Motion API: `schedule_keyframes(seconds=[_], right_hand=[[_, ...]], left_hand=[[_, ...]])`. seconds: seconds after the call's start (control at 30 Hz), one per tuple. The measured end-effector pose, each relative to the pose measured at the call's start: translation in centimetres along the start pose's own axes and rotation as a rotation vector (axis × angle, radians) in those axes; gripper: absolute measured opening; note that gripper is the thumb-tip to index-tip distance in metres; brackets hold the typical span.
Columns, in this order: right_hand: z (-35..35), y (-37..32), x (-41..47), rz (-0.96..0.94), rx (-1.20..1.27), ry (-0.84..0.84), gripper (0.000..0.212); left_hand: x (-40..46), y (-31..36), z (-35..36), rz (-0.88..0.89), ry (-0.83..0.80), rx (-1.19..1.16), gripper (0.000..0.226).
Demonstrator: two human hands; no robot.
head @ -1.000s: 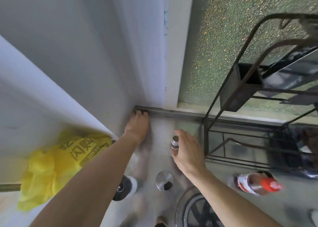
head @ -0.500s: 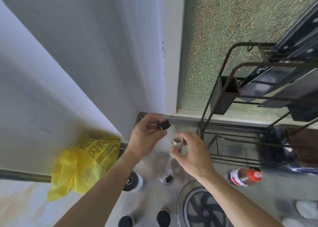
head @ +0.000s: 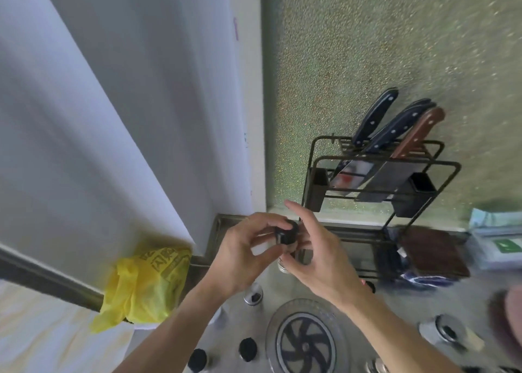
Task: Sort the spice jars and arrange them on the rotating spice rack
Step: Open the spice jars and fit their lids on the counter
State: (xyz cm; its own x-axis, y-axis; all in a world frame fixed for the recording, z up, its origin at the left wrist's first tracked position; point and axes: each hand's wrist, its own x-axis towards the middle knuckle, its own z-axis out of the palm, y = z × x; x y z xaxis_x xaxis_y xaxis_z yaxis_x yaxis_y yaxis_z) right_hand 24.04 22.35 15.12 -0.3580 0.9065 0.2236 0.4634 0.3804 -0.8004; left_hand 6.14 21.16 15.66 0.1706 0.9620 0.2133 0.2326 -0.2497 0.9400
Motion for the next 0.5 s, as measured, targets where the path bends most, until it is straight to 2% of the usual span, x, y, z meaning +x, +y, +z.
schedule_keyframes(seconds=[0.1,0.2,0.27,0.5], right_hand=[[-1.5,-1.1,-1.2,-0.022,0.004,0.012,0.065],[-2.7,-1.7,-2.0,-0.038,0.004,0.049,0.049],[-3.5,-2.1,-2.2,-0.048,0.032,0.081,0.043],[-5.3,-3.6,-4.1,-0.056,-0.009,0.089,0.04]], left_hand=[[-0.6,1.4,0.4,-0.028,-0.028,-0.06,0.036],[-1.5,2.3,1.0,-0.021,-0.11,-0.018,0.058],[-2.1,2.9,1.9,0.013,-0.171,0.018,0.065],[-3.2,3.4,5.1,0.151,-0.036,0.151,0.051]])
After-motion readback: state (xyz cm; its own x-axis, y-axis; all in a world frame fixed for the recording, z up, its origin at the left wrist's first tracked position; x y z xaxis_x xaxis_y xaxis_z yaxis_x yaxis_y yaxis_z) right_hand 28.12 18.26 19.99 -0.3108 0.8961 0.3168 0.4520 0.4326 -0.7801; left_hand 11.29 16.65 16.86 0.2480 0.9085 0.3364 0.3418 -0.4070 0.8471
